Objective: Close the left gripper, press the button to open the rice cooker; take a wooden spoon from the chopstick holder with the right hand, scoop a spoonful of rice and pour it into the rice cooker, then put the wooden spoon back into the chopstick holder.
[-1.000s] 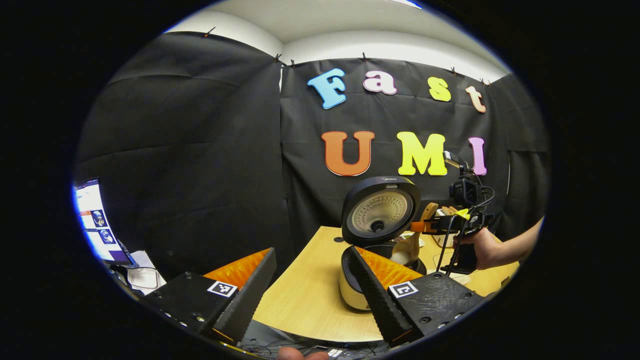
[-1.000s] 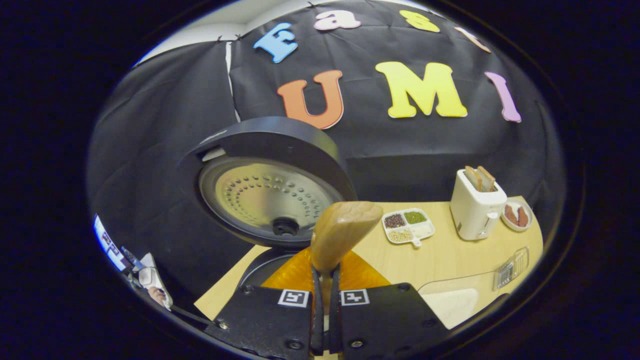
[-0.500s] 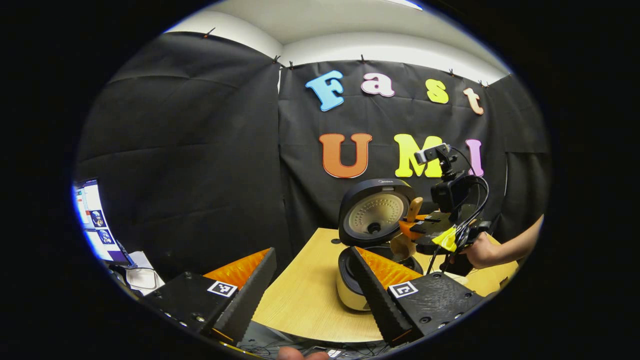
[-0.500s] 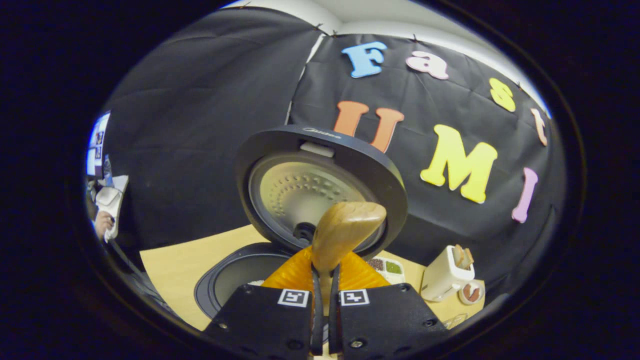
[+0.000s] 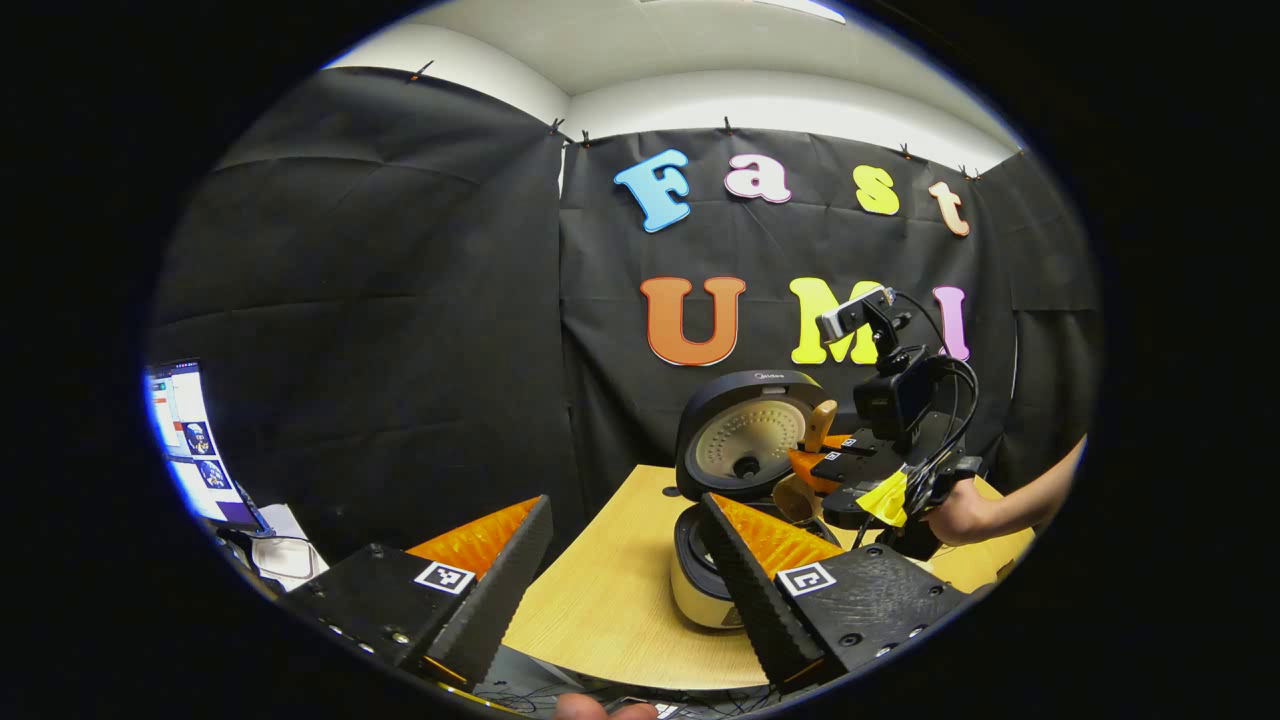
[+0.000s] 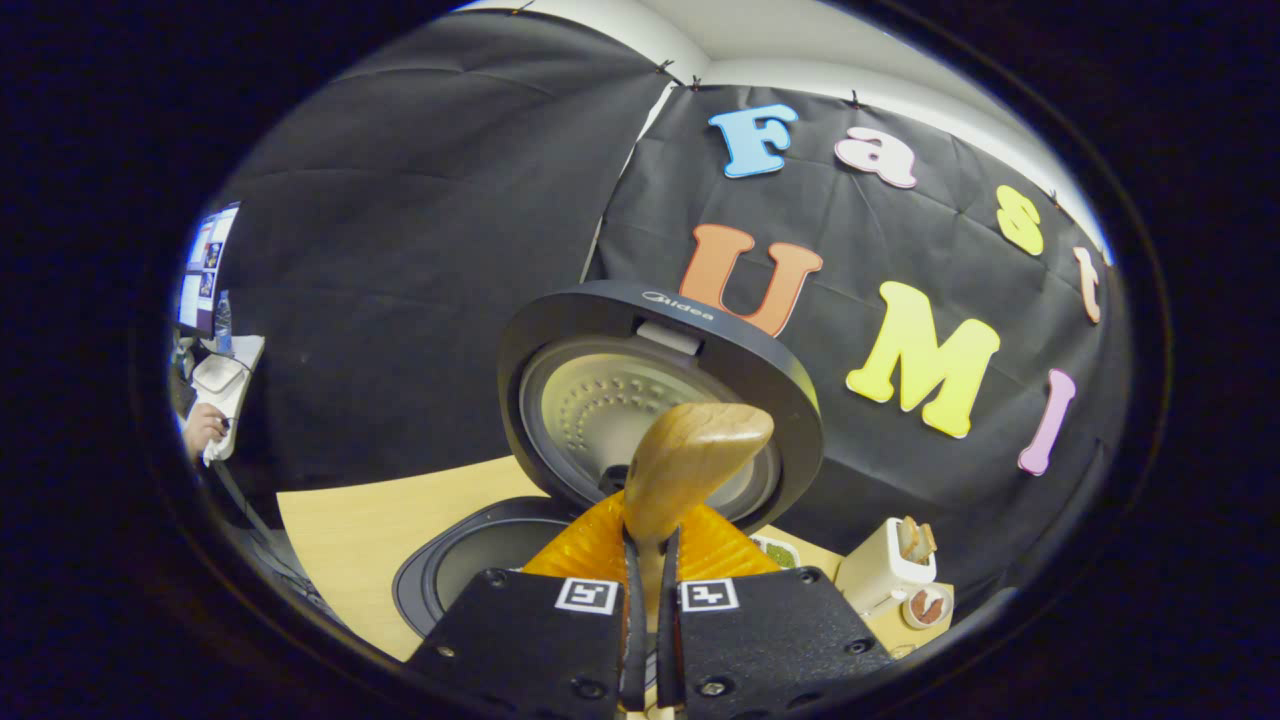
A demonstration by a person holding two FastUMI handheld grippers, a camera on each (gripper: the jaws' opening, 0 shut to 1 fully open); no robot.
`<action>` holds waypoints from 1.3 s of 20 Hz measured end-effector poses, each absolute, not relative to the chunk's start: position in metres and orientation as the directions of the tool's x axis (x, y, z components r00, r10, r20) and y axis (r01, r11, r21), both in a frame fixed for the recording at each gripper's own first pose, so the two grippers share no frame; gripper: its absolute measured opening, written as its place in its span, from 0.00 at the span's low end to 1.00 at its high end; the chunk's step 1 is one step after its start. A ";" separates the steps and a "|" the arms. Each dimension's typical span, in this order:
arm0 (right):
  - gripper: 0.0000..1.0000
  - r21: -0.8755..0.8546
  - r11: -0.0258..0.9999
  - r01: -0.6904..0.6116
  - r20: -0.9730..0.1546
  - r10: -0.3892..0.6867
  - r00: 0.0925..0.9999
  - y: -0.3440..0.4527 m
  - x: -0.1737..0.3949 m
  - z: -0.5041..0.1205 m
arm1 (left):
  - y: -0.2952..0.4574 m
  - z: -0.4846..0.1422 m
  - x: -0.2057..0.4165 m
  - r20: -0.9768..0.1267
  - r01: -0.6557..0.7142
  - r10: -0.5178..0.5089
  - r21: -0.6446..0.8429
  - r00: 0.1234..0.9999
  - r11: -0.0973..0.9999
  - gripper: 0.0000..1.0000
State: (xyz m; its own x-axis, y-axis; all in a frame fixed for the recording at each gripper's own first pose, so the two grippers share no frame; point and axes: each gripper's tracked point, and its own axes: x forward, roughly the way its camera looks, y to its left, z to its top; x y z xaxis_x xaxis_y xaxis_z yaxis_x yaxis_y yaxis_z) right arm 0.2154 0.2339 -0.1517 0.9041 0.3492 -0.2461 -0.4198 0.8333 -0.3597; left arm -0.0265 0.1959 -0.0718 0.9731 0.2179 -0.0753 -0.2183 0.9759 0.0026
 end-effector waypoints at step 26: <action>0.10 0.604 0.785 -0.140 -0.219 0.332 0.917 -0.070 0.168 -0.076 | 0.033 -0.036 0.022 -0.064 -0.142 0.141 -0.002 0.988 0.990 0.95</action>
State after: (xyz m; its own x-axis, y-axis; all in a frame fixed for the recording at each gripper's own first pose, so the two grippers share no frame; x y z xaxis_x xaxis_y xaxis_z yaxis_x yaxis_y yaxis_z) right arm 0.1676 -0.0696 -0.0760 0.9173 0.3323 -0.2193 -0.1400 0.7849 0.6036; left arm 0.0223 0.0328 -0.0361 0.9879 0.1411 -0.0640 -0.1416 0.9899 -0.0019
